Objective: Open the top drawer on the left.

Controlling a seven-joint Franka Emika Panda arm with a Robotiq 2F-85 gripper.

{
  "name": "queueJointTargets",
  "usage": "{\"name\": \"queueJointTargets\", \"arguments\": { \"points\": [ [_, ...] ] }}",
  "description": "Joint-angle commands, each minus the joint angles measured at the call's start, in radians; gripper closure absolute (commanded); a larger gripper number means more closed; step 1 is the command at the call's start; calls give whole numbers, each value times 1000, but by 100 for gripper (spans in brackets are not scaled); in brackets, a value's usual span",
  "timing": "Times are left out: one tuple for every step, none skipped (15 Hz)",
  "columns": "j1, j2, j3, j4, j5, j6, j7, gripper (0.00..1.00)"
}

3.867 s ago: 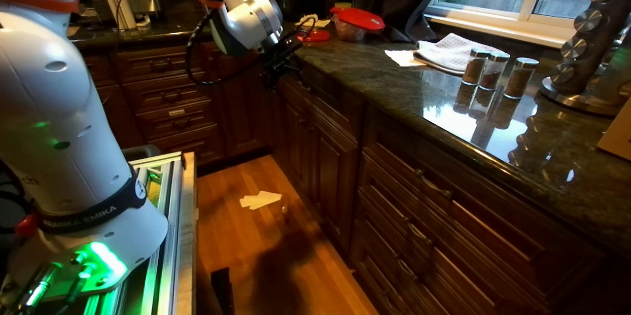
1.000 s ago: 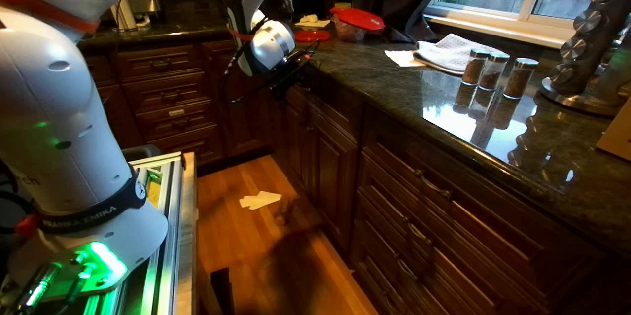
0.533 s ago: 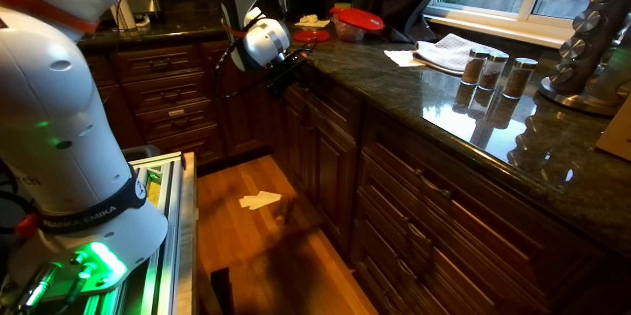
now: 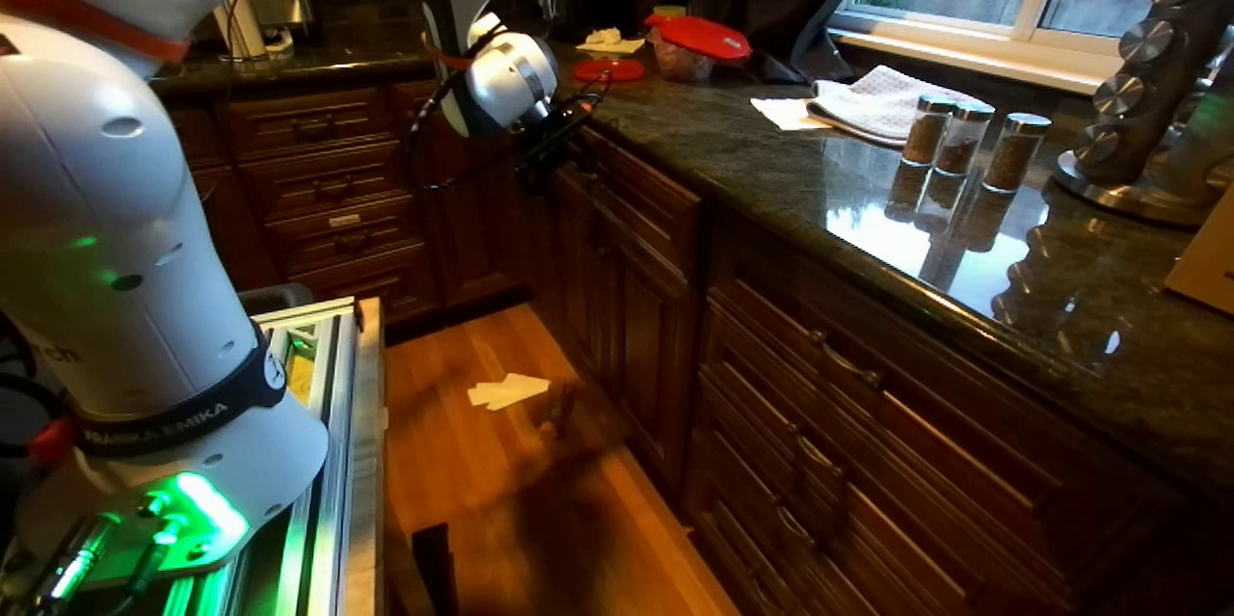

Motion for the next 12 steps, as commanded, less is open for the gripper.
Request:
{"name": "queueJointTargets", "arguments": {
  "points": [
    [38,28,50,-60,27,60,-3,0],
    [41,24,50,-65,20,63,9,0],
    [45,20,48,-71,10,68,24,0],
    [50,17,48,-80,1,70,42,0],
    [58,11,48,-93,-10,71,63,0],
    [67,3,48,-108,-26,74,93,0],
    [76,-2,48,-120,-43,75,122,0],
    [87,-9,48,-133,-65,77,157,0],
    [97,-13,48,-144,-85,76,189,0],
    [107,-18,50,-154,-104,74,222,0],
    [117,-25,53,-166,-120,72,252,0],
    [127,-29,55,-175,-138,70,282,0]
  ]
}}
